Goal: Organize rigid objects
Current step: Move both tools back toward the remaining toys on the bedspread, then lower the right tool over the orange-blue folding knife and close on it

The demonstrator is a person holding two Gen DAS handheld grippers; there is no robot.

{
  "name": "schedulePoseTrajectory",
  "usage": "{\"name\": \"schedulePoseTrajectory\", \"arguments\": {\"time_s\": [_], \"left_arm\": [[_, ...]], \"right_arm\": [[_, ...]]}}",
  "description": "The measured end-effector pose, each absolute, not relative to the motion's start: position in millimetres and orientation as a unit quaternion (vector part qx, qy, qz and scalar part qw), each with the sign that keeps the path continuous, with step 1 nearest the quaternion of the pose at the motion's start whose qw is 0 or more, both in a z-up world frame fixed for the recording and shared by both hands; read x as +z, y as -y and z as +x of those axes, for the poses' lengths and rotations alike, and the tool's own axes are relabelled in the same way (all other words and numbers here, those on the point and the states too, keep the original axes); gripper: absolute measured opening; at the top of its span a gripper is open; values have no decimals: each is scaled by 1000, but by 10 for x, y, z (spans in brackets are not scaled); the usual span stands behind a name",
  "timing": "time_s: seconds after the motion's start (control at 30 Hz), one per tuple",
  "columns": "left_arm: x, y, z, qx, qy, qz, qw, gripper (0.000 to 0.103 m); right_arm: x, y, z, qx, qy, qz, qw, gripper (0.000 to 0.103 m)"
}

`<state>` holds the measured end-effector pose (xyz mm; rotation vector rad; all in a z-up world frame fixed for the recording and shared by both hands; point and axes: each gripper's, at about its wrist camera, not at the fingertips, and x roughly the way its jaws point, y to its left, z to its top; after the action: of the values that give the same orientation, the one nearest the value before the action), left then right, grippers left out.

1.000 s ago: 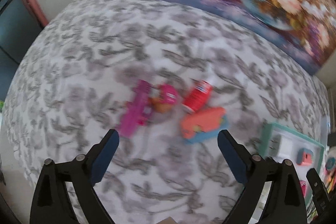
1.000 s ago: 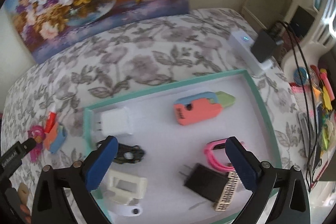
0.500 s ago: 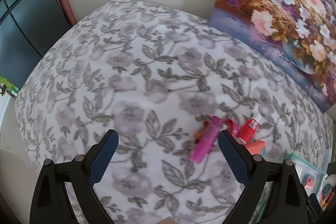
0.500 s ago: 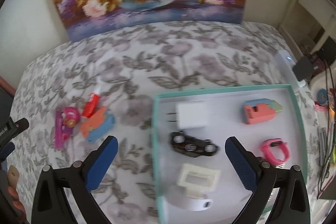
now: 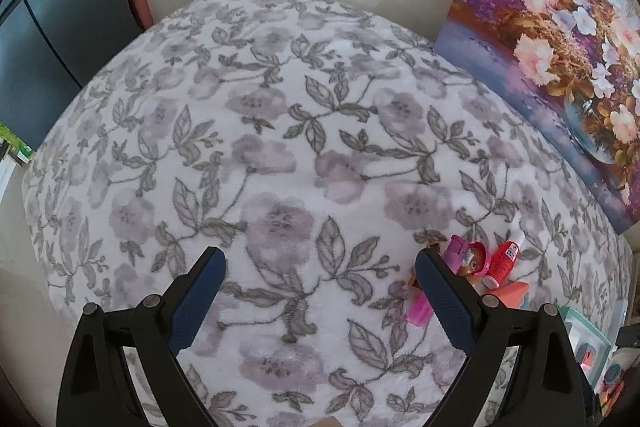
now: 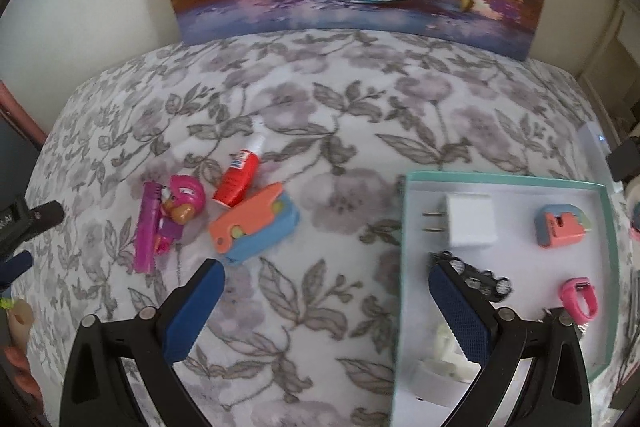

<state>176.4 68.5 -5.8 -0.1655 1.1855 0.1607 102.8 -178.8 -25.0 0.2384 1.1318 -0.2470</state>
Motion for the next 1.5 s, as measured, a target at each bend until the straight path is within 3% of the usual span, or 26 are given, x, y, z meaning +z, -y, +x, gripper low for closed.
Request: {"name": "schedulePoseTrajectory", "arguments": {"time_s": [0.6,1.5], "left_arm": [[-521,-375,1918,33,-597,-68,799,96],[-534,-249,1920,25,-602,-51,796,96]], "right_arm": [[-790,1662,1441,-69,-550,104,826,103],[-997,1458,1631,-58,-536,29,842,103]]}}
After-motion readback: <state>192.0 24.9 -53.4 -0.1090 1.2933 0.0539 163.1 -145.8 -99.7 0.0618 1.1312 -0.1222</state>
